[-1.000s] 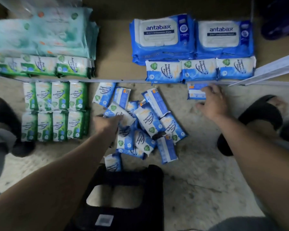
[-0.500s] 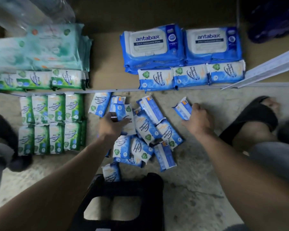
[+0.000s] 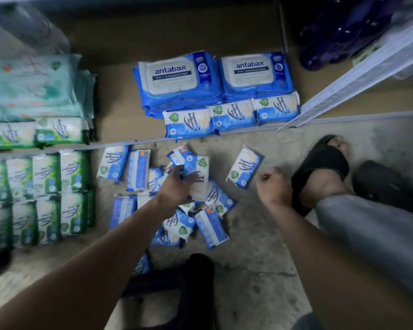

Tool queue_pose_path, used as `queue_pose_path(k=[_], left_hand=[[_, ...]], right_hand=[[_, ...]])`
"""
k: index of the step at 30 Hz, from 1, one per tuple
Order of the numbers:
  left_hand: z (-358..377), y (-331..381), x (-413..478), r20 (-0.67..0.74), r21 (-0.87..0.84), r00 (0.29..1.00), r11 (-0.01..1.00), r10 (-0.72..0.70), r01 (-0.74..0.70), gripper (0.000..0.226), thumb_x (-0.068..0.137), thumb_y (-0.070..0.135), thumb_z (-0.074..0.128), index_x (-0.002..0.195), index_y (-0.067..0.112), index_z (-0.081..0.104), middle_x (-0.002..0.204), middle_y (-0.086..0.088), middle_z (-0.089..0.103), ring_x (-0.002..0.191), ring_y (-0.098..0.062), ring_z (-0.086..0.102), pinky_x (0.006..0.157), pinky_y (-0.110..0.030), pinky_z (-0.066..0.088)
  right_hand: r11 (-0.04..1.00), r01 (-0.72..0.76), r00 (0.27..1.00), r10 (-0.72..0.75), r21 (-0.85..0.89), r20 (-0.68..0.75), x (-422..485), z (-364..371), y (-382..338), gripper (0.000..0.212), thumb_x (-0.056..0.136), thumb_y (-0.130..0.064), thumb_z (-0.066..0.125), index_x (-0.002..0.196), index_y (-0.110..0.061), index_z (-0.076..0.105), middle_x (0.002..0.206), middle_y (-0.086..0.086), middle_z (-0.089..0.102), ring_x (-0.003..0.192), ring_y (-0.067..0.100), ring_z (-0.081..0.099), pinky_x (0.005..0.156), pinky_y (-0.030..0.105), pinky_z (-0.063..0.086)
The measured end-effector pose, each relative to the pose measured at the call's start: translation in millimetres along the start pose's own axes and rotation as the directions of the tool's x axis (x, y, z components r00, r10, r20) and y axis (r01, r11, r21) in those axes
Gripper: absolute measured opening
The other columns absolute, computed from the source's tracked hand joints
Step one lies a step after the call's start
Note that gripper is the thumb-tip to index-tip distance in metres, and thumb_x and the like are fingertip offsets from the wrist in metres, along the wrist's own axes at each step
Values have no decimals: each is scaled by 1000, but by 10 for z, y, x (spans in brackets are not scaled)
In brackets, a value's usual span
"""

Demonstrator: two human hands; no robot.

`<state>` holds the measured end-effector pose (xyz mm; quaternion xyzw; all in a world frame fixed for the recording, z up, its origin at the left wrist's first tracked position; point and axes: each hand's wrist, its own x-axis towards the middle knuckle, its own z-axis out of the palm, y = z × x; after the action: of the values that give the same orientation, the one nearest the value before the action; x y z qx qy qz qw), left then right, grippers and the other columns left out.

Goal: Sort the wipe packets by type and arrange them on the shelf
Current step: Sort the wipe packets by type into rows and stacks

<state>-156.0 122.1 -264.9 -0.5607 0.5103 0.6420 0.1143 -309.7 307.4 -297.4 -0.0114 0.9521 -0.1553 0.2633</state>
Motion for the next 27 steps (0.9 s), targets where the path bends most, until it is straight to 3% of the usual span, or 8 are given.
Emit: queue_pose_path(k=[2, 5, 7, 13, 15, 18, 22, 27], left_hand=[[101, 18, 37, 32, -11, 999, 1000, -20, 20, 36, 98, 24, 64, 129, 17, 46, 112, -8, 62, 73, -22, 63, 60, -35, 56], [147, 36, 87, 44, 7, 999, 1000, -29, 28, 54, 86, 7, 77, 130, 13, 47, 115, -12, 65, 100, -31, 68, 80, -46, 60], [117, 56, 159, -1, 84, 1000, 996, 2, -2, 55, 77, 0, 81, 120, 16, 50, 109, -10, 67, 99, -31, 68, 84, -51, 59], [62, 253, 355, 25, 272, 992, 954, 126, -128, 32, 82, -1, 72, 106, 21, 69, 105, -10, 71, 89, -25, 68, 72, -33, 58], [83, 323, 395, 57, 390, 987, 907, 151, -161, 33, 83, 4, 71, 110, 23, 69, 105, -8, 71, 88, -22, 67, 76, -31, 57], [132, 383, 442, 102, 608, 969, 756, 226, -240, 58, 82, 8, 70, 136, 25, 55, 120, -5, 66, 101, -26, 65, 80, -34, 56], [284, 326, 423, -49, 633, 917, 722, 396, -279, 64, 81, 10, 72, 140, 18, 46, 125, -4, 62, 111, -27, 60, 84, -34, 50], [457, 114, 422, -215, 634, 904, 757, 371, -159, 62, 78, 31, 81, 129, 12, 52, 127, -11, 53, 113, -31, 55, 92, -38, 45]], right_hand=[[1000, 5, 1000, -5, 22, 12, 17, 7, 43, 25, 91, -24, 60, 110, -10, 69, 115, 17, 69, 109, 38, 62, 88, 37, 47], [998, -4, 1000, 2, 69, 25, 74, 54, -3, 25, 90, -21, 62, 107, -5, 69, 113, 20, 69, 108, 38, 62, 85, 37, 46], [997, 15, 999, -18, 80, 38, 110, 106, -55, 25, 89, -23, 64, 106, -6, 68, 111, 19, 70, 107, 38, 63, 84, 37, 47], [992, 84, 996, -85, 93, 6, 157, 245, -126, 36, 81, -27, 71, 109, -8, 59, 107, 19, 68, 103, 37, 62, 79, 40, 48], [988, 98, 995, -101, 123, 17, 168, 263, -105, 39, 77, -24, 75, 109, -10, 57, 106, 18, 67, 101, 38, 61, 79, 41, 49], [975, 195, 981, -193, 109, -33, 179, 249, -82, 37, 79, -12, 68, 115, -12, 59, 109, 19, 65, 101, 41, 58, 79, 41, 46], [949, 309, 946, -300, 61, -120, 187, 212, -103, 39, 80, -3, 59, 119, -10, 63, 111, 19, 63, 98, 43, 57, 76, 42, 45], [959, 282, 959, -283, -15, -23, 174, 234, -94, 51, 74, -19, 68, 122, -11, 56, 118, 16, 52, 108, 41, 51, 79, 42, 47]])
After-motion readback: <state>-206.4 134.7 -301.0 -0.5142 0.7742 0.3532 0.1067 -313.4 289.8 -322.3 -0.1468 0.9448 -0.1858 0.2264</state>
